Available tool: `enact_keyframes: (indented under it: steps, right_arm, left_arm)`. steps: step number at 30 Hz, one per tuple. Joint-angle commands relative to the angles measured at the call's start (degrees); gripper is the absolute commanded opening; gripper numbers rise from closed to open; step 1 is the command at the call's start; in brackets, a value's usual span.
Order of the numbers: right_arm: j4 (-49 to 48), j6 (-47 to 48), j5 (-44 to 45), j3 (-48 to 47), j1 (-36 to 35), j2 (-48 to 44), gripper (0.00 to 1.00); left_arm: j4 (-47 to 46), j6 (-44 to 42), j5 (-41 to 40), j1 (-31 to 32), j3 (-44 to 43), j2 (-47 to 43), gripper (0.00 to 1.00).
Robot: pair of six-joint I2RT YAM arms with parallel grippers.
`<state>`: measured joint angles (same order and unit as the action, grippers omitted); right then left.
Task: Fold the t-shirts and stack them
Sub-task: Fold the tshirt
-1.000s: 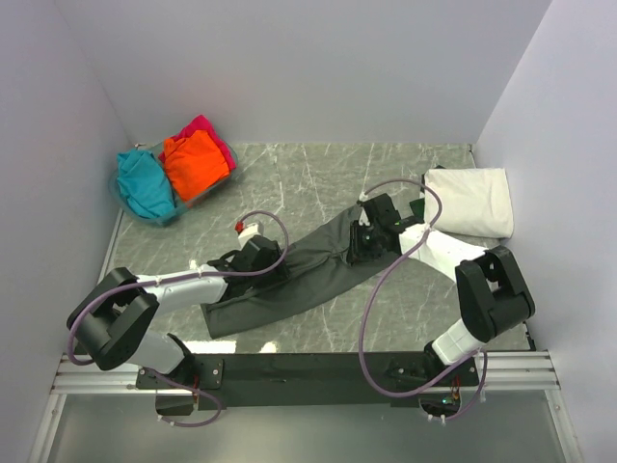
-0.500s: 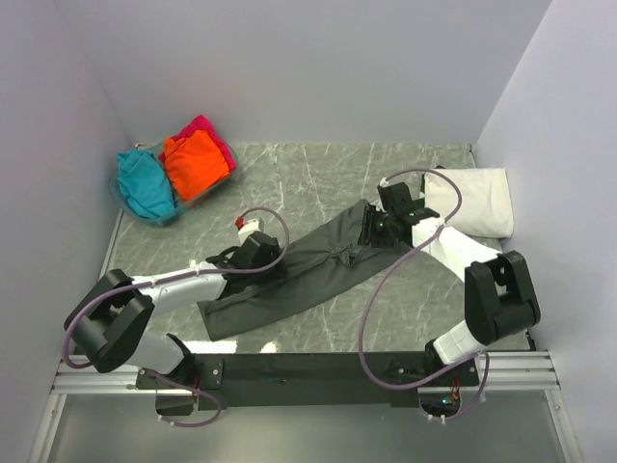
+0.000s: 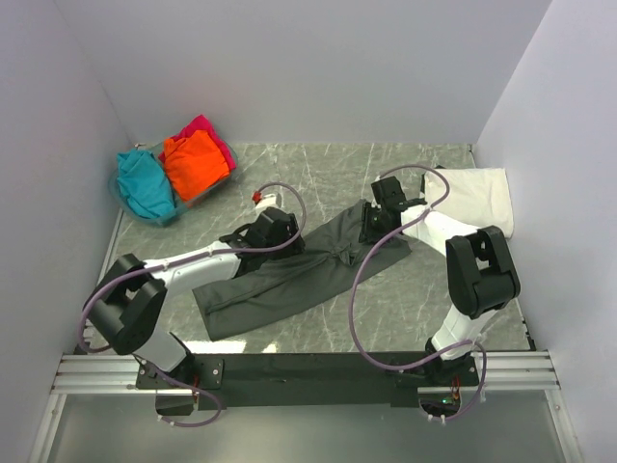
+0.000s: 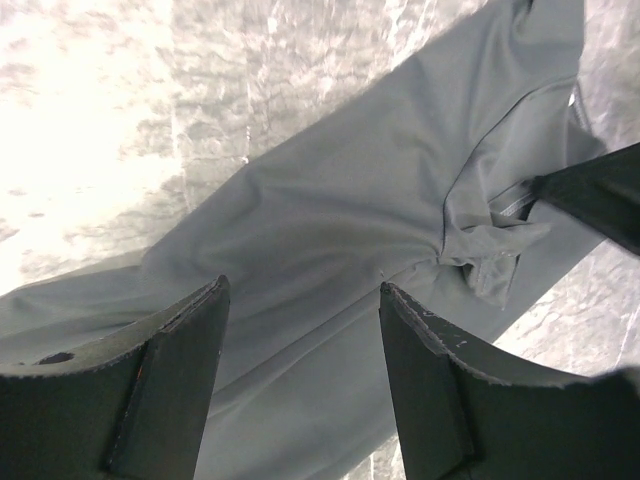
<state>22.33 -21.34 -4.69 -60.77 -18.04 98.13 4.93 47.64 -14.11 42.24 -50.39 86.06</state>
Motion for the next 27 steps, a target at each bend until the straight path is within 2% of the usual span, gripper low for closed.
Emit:
enact_keyframes:
  steps: [1, 4, 6, 15, 18, 19, 22, 27]
  right_arm:
    - [0.00, 0.86, 2.31, -2.77, 0.64, 0.92, 0.41]
    - [0.44, 1.13, 2.14, -2.77, 0.64, 1.54, 0.33]
    - [0.70, 1.30, 2.31, -2.77, 0.64, 2.07, 0.32]
    - [2.37, 1.83, 4.07, -1.89, 0.64, 1.11, 0.39]
    - [2.46, 2.36, 4.51, -1.63, 0.64, 1.45, 0.31]
    - [2.63, 2.53, 4.60, -1.80, 0.64, 1.71, 0.20]
    - [2.63, 2.53, 4.60, -2.50, 0.64, 2.24, 0.00]
    - [4.30, 2.80, 5.82, -4.18, 0.64, -1.78, 0.00]
  left_arm:
    - [-2.99, -0.88, 2.59, 0.30, -2.87, 2.34, 0.67]
    - [-4.14, -0.71, 4.17, 0.39, -3.92, 4.89, 0.67]
    - [-4.49, -0.53, 4.79, 0.48, -4.36, 6.04, 0.67]
    - [-6.78, 0.44, 6.64, 0.65, -3.93, 8.77, 0.67]
    - [-6.60, 0.44, 6.29, 0.57, -3.31, 8.68, 0.66]
    - [-6.69, 0.44, 6.29, 0.56, -3.22, 8.60, 0.67]
    - [-6.16, 0.61, 5.94, 0.57, -3.05, 8.25, 0.66]
    - [-6.07, 0.61, 5.32, 0.65, -2.52, 7.72, 0.67]
